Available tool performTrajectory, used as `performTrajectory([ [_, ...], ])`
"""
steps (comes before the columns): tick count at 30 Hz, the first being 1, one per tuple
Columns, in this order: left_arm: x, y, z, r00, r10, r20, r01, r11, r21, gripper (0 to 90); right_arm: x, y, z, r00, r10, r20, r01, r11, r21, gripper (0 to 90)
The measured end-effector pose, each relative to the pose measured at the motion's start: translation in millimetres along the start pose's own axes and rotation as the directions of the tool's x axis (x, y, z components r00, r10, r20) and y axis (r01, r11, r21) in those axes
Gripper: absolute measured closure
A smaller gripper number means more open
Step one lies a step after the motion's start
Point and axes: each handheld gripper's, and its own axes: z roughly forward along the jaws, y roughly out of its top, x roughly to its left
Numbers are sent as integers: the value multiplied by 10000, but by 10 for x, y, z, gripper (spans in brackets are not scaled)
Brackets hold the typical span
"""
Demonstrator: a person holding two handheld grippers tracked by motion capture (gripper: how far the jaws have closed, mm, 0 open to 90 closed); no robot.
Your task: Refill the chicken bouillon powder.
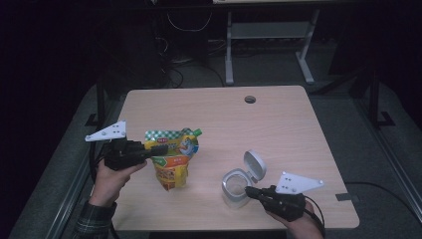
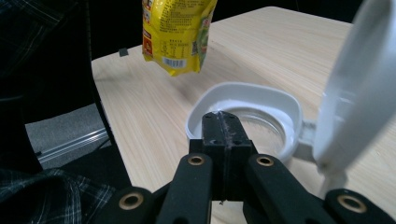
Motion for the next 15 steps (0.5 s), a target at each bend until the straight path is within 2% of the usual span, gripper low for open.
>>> performTrajectory([
  [4,-27,31,-2,9999,76,103,-76,10000,-50,900,15,53,50,10000,-25,-7,25,10000,-21,899],
  [15,-134,166,-26,9991,302,312,-294,9992,-258,900,116,213,278,9985,-535,72,535,9986,17,899],
])
